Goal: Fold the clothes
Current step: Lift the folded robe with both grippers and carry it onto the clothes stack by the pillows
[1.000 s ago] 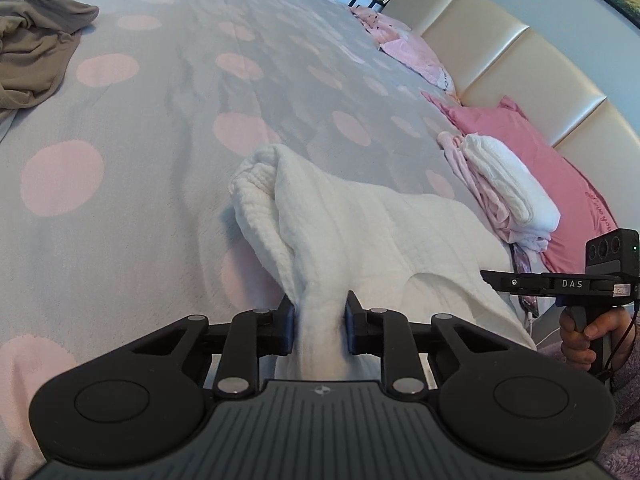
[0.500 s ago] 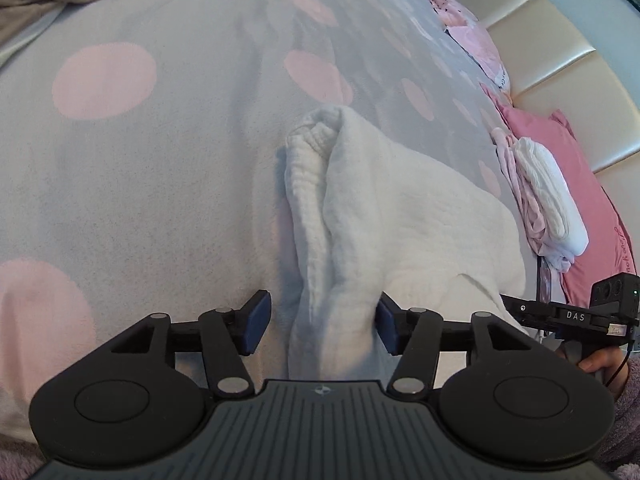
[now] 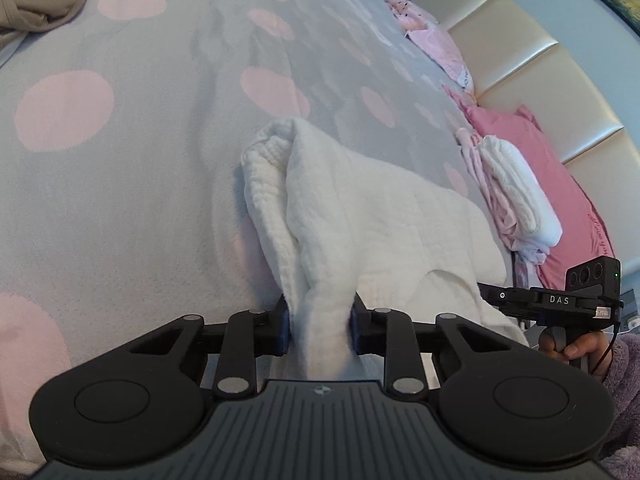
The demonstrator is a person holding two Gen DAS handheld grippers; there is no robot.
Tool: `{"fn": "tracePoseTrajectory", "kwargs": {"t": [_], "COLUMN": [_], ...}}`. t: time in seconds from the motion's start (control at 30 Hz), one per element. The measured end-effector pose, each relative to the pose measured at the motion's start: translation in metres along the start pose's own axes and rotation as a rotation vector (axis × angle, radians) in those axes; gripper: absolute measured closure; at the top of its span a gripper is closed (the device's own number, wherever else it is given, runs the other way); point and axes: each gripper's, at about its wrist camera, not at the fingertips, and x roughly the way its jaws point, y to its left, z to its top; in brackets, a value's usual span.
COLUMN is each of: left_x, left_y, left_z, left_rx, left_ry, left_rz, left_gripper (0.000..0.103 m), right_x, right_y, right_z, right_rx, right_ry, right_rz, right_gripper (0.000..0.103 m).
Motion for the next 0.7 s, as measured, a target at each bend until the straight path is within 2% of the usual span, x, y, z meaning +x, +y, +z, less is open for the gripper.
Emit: {"fn": "tracePoseTrajectory", "kwargs": {"t": [0.17,0.4,0.7], "left_x": [-0.013,-0.021,-0.019], "left_y": [-0.021,-0.036,-0.088], "left_z": [0.010,0.029,0.075], "left_rx": [0.045,0.039,0.089], "left_ry": [-0.043,-0.085,-0.153], "left_rz": [-0.065,-0.088,-0.167], "left_gripper": [0.081,0.082,0.082], "right_x": [-0.019,-0.038,-0.087], "right_y": [0.014,0.030,0.040], "right_z": [0.004,0.022,0.069], "right_rx": [-0.033,-0.074,-0.094], "right_ry": [-0.055,-0.090,-0.145], "right_rz": [0.030,0.039,0.036], "right_gripper": [0.083,0.083,0.083]}}
